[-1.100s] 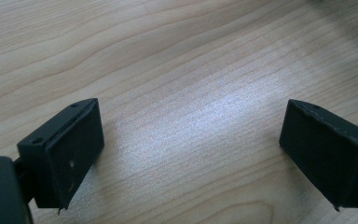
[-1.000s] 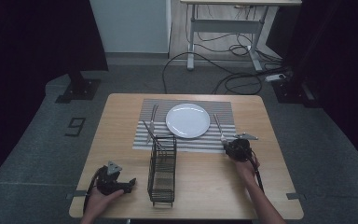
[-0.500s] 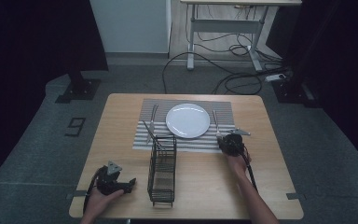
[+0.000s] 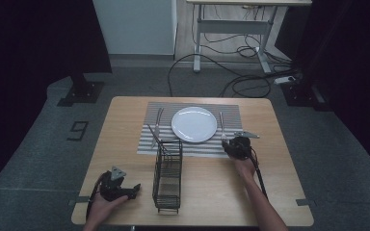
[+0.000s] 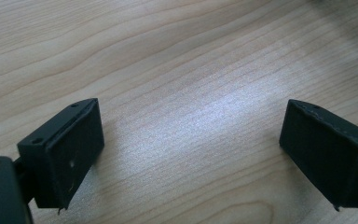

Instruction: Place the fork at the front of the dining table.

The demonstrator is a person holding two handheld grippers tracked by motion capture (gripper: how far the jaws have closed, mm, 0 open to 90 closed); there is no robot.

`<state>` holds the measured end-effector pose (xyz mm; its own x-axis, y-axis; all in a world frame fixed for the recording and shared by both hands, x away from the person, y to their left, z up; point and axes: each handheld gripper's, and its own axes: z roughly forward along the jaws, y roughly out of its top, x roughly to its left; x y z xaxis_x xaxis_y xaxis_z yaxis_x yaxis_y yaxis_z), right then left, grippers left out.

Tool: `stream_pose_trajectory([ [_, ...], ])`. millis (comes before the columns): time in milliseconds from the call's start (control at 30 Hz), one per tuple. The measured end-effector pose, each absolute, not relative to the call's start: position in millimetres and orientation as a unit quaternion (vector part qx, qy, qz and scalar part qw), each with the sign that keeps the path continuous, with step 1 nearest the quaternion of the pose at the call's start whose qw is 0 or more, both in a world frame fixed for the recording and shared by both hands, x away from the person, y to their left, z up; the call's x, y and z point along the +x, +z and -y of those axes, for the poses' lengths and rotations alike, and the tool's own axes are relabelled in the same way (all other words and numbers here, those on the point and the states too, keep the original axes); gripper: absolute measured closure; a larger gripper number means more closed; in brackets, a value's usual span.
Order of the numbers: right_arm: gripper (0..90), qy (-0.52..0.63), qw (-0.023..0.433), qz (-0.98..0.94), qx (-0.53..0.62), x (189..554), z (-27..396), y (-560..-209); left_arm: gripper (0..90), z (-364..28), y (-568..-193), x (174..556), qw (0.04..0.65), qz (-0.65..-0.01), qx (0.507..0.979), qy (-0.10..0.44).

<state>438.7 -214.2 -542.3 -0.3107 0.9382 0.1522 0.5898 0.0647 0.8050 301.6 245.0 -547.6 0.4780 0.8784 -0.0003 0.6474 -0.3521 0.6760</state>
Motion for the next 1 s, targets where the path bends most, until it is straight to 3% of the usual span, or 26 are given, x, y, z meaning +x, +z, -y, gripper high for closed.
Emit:
stream_pose_trajectory([
  [1000, 49.9, 0.420, 0.214, -0.728, 0.497, 348.5, 277.6, -533.3, 6.2, -244.3, -547.6, 301.2, 0.311, -0.479, 0.800, 0.186],
])
